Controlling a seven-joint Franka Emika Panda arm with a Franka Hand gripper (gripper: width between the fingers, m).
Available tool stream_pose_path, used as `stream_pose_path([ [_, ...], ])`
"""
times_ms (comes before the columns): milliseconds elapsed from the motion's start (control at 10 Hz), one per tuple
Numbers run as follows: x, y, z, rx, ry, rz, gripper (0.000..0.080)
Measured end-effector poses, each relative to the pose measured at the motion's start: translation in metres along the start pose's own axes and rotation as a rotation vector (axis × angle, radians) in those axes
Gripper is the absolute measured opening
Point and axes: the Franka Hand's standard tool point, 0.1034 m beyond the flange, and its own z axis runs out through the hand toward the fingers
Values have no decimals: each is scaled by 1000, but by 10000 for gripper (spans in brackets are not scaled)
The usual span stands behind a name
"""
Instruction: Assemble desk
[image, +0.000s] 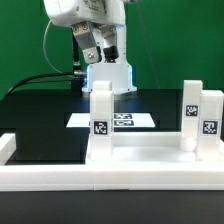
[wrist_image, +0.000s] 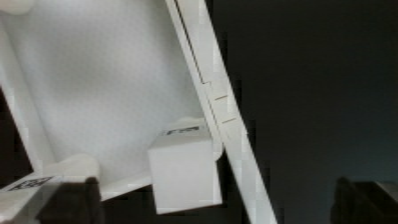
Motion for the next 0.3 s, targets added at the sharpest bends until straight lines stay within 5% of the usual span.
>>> stream_pose_path([
  [300,0,0,1,-1,0,0,649],
])
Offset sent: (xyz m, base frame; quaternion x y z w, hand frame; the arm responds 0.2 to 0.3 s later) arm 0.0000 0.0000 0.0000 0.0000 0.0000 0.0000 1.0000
